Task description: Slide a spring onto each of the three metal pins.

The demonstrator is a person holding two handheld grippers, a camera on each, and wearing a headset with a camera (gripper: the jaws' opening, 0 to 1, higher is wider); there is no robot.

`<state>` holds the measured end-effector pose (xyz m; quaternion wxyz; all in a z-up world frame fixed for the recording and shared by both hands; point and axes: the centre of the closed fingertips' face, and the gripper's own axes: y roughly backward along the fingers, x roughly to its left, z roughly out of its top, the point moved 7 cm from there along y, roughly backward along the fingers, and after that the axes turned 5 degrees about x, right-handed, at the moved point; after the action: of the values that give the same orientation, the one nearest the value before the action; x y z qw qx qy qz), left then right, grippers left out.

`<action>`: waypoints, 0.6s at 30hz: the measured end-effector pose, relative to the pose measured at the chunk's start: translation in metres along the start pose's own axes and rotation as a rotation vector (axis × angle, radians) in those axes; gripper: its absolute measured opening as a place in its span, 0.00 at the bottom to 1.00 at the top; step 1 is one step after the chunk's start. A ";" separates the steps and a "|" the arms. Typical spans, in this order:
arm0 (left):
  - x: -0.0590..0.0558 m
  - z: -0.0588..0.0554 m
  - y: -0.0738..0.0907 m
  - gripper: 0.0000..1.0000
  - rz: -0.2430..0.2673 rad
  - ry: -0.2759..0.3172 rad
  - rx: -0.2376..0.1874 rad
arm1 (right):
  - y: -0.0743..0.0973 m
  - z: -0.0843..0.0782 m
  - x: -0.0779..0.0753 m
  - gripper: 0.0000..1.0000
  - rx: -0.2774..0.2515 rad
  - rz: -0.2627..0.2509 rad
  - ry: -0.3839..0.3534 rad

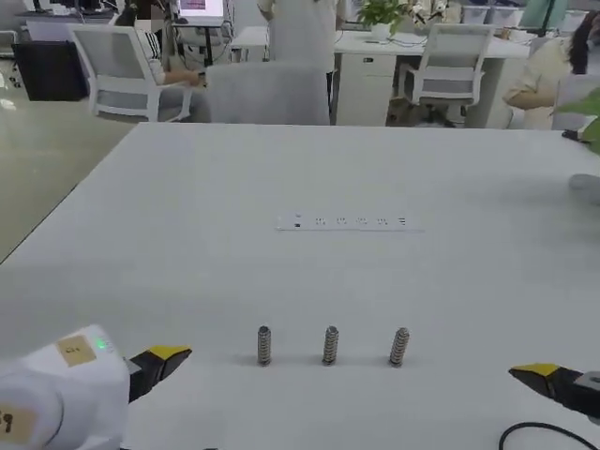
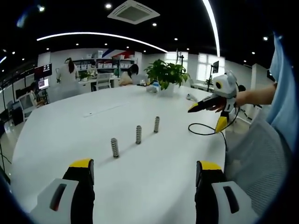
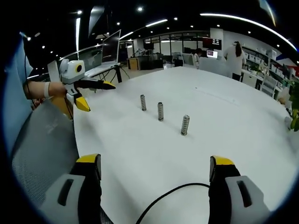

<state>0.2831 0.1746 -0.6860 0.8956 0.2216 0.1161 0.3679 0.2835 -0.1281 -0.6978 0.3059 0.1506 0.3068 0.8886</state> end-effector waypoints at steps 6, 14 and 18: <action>-0.003 -0.004 0.010 0.88 0.012 0.001 -0.004 | 0.004 -0.009 0.011 0.99 0.018 -0.011 -0.002; -0.005 -0.016 0.019 0.88 0.042 0.033 -0.008 | 0.008 -0.010 0.016 1.00 0.001 -0.029 -0.020; -0.003 -0.016 0.018 0.87 0.046 0.020 0.003 | 0.008 -0.011 0.018 1.00 0.003 -0.030 -0.025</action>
<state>0.2642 0.1887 -0.6918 0.8853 0.2219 0.1204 0.3906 0.2613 -0.1268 -0.7003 0.3228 0.1575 0.3066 0.8815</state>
